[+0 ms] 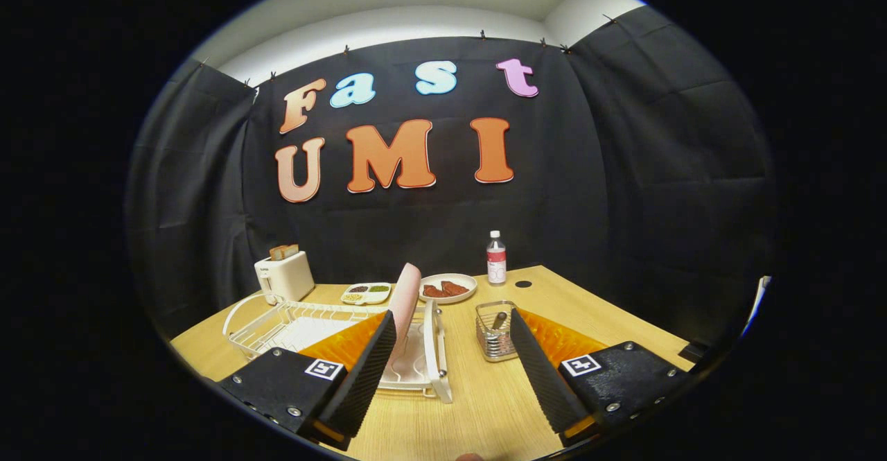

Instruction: Take the plate from the dish rack, then take the spoon from the basket and place it into the plate.

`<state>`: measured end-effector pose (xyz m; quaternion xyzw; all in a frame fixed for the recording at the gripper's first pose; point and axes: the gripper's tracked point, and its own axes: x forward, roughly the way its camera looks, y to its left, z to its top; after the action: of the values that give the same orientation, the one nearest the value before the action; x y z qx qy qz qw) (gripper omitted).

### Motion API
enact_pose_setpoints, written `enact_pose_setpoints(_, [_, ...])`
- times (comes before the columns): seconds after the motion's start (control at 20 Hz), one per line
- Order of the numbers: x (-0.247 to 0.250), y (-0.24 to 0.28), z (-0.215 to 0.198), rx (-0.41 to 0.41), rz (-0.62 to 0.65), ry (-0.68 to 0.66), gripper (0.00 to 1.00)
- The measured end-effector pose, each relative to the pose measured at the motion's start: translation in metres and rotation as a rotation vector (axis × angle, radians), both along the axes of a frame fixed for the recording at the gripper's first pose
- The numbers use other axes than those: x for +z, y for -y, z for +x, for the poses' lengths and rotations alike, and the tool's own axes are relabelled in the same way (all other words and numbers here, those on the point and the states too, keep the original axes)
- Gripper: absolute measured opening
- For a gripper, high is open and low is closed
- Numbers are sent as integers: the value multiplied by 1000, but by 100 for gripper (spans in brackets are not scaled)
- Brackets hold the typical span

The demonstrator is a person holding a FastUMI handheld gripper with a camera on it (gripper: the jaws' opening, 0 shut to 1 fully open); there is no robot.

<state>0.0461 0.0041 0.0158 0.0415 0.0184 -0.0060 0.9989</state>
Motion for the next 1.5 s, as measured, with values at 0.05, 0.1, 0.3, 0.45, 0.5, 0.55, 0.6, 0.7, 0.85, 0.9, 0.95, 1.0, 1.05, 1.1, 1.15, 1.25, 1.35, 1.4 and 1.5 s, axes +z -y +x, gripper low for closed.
enact_pose_setpoints(0.05, [0, -8, 11, 12, 2, -18, 98])
enact_pose_setpoints(0.1, [0, -14, 22, 16, -4, -34, 98])
enact_pose_setpoints(0.3, [-5, -34, 66, 3, -55, -82, 99])
enact_pose_setpoints(0.45, [-18, -45, 95, -17, -101, -131, 99])
enact_pose_setpoints(0.5, [-24, -44, 103, -37, -120, -149, 99])
enact_pose_setpoints(0.55, [-30, -47, 110, -45, -129, -172, 99])
enact_pose_setpoints(0.6, [-38, -51, 116, -47, -131, -195, 99])
enact_pose_setpoints(0.7, [-47, -56, 126, -60, -147, -223, 99])
enact_pose_setpoints(0.85, [-59, -63, 136, -58, -149, -261, 98])
enact_pose_setpoints(0.9, [-64, -68, 137, -49, -145, -276, 93])
enact_pose_setpoints(0.95, [-67, -71, 138, -43, -146, -289, 90])
enact_pose_setpoints(1.0, [-70, -71, 140, -49, -153, -300, 80])
enact_pose_setpoints(1.05, [-71, -72, 141, -54, -160, -306, 76])
enact_pose_setpoints(1.1, [-73, -74, 139, -54, -160, -313, 60])
enact_pose_setpoints(1.15, [-71, -74, 140, -69, -159, -310, 50])
enact_pose_setpoints(1.25, [-69, -75, 141, -99, -165, -317, 38])
enact_pose_setpoints(1.35, [-56, -70, 142, -152, -178, -293, 33])
enact_pose_setpoints(1.4, [-43, -70, 143, -167, -193, -250, 30])
enact_pose_setpoints(1.5, [-39, -76, 144, -174, -236, -249, 26])
